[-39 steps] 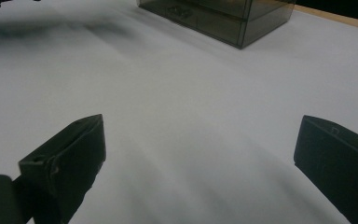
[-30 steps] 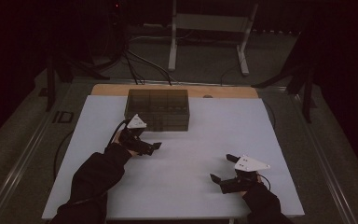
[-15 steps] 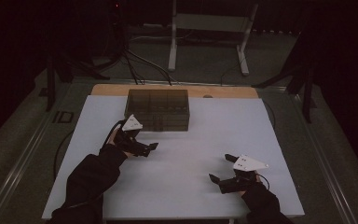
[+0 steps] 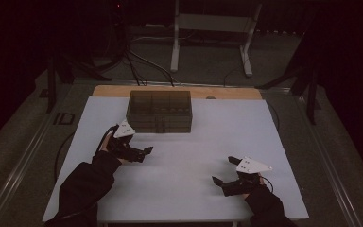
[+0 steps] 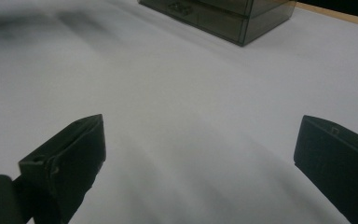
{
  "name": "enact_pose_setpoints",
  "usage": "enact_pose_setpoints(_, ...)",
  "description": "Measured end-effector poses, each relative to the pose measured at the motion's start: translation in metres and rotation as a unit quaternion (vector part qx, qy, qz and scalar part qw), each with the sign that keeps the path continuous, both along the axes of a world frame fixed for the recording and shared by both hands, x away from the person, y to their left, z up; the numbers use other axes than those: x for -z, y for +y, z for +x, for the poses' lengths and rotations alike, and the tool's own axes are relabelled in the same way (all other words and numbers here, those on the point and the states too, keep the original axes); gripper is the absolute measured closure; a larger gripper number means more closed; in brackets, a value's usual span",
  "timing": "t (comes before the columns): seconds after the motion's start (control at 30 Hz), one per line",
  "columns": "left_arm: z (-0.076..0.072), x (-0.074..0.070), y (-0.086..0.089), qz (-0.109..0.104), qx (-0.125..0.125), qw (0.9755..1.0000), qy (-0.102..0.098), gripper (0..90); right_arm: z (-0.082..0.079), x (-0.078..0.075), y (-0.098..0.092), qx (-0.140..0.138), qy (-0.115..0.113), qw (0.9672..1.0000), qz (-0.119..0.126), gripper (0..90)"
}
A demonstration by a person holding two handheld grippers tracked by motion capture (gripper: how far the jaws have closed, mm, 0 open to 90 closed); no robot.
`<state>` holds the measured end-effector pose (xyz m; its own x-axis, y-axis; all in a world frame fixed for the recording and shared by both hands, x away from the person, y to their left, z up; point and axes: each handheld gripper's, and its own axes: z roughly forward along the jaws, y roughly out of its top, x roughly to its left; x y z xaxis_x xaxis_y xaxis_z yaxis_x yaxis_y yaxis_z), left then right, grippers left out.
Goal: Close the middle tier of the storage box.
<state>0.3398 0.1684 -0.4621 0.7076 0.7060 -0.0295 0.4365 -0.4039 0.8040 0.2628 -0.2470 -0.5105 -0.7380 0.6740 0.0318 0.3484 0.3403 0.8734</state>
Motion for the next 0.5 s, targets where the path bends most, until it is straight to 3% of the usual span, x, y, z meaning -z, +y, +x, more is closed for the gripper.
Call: enact_pose_setpoints(0.5,-0.02,-0.002,0.015,-0.005,-0.009,0.9999,-0.007,3.7,0.0,0.0,0.0,-0.001,-0.001,1.0,-0.002,2.4)
